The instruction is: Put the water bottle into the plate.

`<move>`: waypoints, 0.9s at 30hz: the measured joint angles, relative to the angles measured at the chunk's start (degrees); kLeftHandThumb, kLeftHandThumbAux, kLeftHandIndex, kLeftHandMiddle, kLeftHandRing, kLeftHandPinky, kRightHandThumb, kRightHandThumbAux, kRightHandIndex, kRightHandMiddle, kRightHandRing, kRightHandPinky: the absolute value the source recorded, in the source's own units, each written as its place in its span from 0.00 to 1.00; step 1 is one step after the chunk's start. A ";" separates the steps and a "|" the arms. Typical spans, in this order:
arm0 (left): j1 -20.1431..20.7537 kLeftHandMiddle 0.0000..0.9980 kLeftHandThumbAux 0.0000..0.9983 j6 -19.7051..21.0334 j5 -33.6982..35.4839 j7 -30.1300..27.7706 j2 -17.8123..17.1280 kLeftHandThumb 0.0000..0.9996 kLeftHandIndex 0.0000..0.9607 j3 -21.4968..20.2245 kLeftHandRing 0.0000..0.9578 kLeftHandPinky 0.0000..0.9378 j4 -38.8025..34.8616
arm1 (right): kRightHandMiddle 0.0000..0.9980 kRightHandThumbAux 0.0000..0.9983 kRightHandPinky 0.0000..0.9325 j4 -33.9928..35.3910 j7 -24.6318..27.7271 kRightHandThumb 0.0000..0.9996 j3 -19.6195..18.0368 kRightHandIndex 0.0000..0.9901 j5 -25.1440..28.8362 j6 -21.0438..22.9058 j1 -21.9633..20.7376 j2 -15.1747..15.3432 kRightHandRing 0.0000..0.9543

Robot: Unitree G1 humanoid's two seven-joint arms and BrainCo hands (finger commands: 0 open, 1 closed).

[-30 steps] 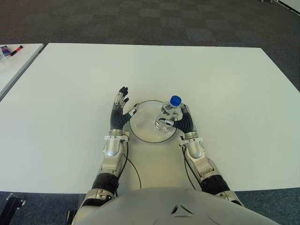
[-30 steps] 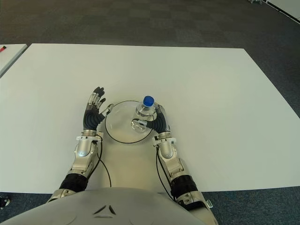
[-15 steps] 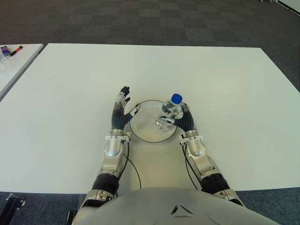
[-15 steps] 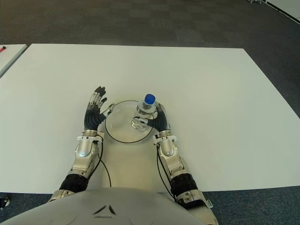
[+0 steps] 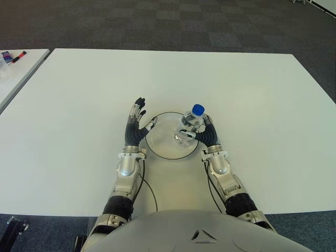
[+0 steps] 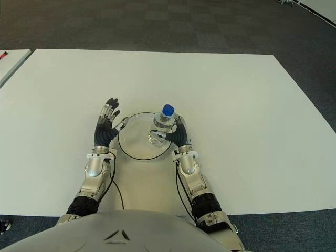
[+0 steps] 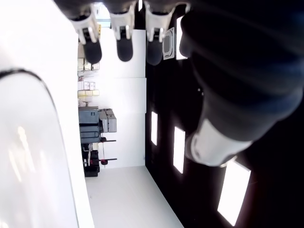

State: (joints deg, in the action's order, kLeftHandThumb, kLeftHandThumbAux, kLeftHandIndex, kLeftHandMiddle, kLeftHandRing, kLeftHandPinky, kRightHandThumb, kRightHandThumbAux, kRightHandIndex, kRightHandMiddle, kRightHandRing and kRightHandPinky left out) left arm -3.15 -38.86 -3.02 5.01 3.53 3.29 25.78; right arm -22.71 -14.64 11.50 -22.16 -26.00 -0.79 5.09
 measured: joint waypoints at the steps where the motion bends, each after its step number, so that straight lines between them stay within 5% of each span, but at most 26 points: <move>1: 0.00 0.10 0.81 0.02 0.00 0.02 0.00 0.28 0.08 0.02 0.10 0.14 -0.02 | 0.53 0.68 0.55 -0.10 0.06 0.84 -0.03 0.39 0.02 -0.01 -0.03 0.03 0.58; 27: 0.00 0.12 0.84 0.47 -0.15 0.27 0.00 0.30 0.09 0.26 0.11 0.15 -0.07 | 0.48 0.69 0.49 -2.23 7.91 0.84 -1.41 0.38 7.14 -4.90 -0.24 0.92 0.46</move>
State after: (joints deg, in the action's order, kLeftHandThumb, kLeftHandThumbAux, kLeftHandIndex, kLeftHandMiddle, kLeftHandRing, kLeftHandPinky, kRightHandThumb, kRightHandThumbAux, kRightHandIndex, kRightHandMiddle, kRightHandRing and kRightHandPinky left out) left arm -3.14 -38.39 -3.17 5.28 3.52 3.55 25.71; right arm -24.94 -6.73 10.08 -15.01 -30.90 -1.03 6.01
